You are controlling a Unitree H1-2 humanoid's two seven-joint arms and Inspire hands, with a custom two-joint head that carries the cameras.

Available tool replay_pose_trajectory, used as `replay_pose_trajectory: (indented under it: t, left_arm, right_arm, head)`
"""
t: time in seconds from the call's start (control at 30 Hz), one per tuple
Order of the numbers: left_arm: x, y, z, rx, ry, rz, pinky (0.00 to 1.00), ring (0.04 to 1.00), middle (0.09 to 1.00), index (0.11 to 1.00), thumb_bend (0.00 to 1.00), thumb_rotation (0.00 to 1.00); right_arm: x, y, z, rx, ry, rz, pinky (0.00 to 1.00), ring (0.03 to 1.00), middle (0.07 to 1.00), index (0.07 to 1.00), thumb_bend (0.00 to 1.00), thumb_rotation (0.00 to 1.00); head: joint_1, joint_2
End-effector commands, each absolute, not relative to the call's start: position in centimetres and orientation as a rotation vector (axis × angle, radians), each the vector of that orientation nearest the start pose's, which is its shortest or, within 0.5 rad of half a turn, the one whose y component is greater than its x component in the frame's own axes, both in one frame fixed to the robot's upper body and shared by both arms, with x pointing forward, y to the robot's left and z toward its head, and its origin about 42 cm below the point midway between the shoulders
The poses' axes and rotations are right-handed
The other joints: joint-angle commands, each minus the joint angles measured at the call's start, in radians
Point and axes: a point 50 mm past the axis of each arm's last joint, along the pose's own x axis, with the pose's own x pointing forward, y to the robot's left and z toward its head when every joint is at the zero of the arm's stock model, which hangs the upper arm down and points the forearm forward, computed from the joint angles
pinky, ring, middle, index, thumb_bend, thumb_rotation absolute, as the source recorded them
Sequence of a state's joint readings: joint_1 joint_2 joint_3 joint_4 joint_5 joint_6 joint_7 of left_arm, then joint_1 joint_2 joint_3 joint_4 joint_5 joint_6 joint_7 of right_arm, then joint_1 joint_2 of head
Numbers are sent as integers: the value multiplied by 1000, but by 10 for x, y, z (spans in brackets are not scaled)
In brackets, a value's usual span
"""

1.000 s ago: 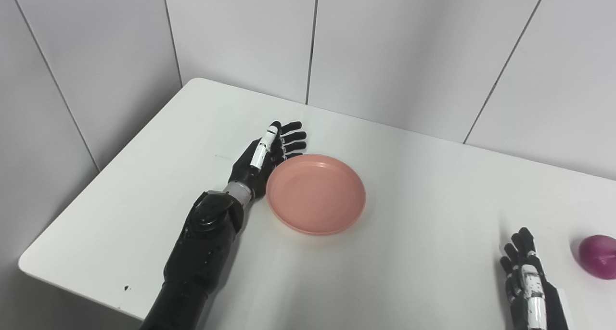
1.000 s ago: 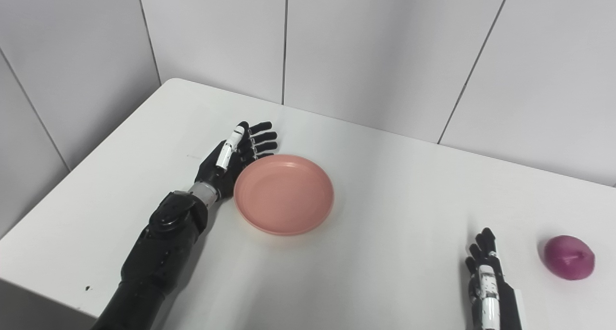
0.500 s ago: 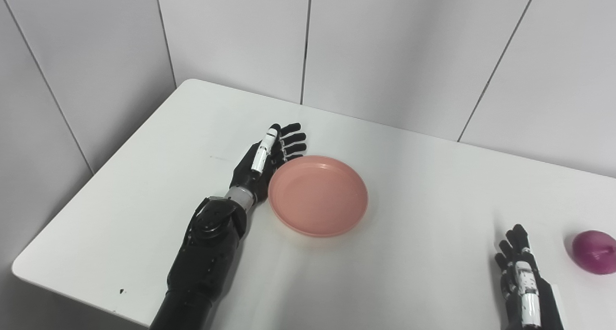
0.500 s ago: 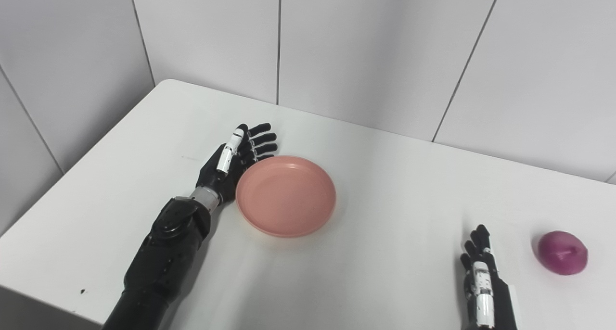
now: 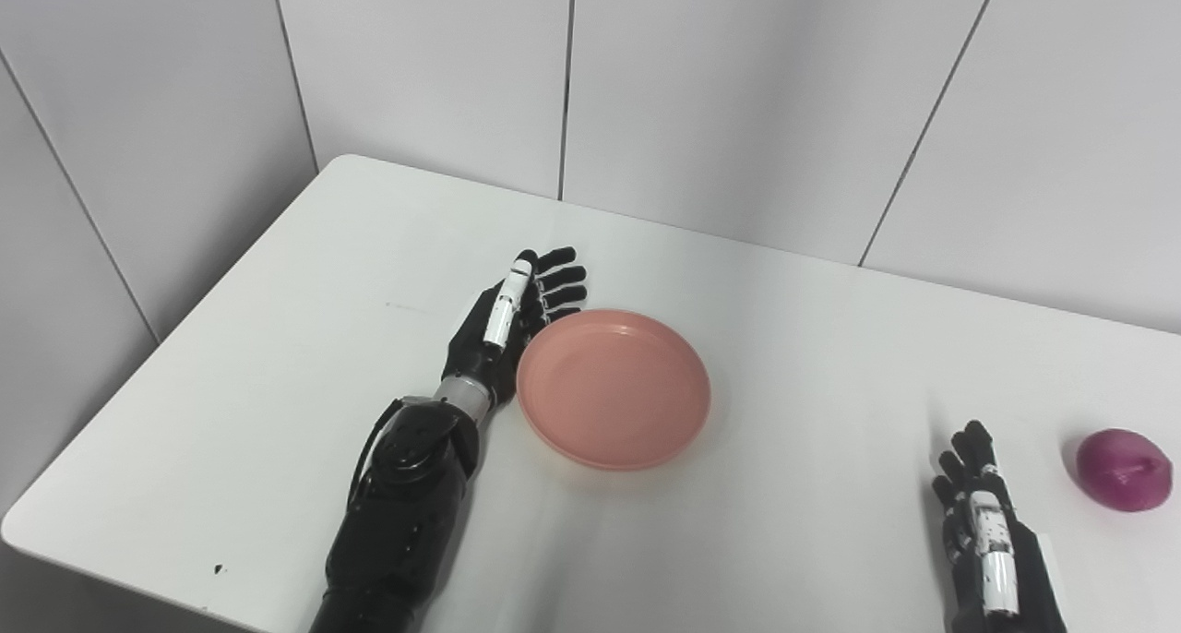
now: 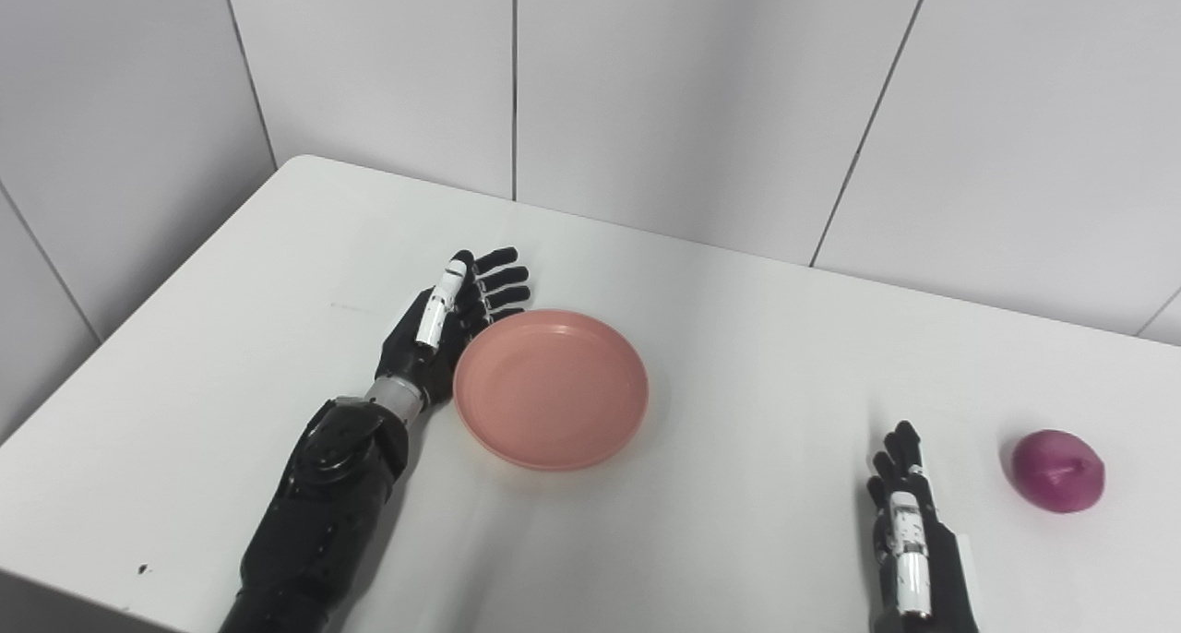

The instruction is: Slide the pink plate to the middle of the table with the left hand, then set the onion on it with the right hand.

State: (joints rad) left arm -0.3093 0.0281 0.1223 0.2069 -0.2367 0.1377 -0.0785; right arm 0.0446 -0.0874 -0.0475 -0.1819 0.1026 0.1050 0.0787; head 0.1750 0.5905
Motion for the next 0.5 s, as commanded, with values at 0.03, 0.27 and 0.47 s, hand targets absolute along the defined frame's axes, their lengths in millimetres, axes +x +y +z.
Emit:
replay_pose_trajectory:
  t: [0.03,0.27,0.47]
  left_arm:
    - [382,215,137,-230,1,-63,738,774,777,752,354,1000]
    - [377,205,141,-229,-28,-74,712,752,761,742,364,1000]
    - [375,202,141,-234,-20,-73,709,748,758,741,368,1000]
  right_arm:
    - [272,-245,137,8,-111,50,1000,1000,1000,1000,126,1000]
    - [273,-243,135,18,-116,45,1000,1000,1000,1000,125,1000]
    - [273,-240,135,11,-116,46,1000,1000,1000,1000,125,1000]
  head:
    - [-11,5]
    - [-41,15]
    - [-72,26]
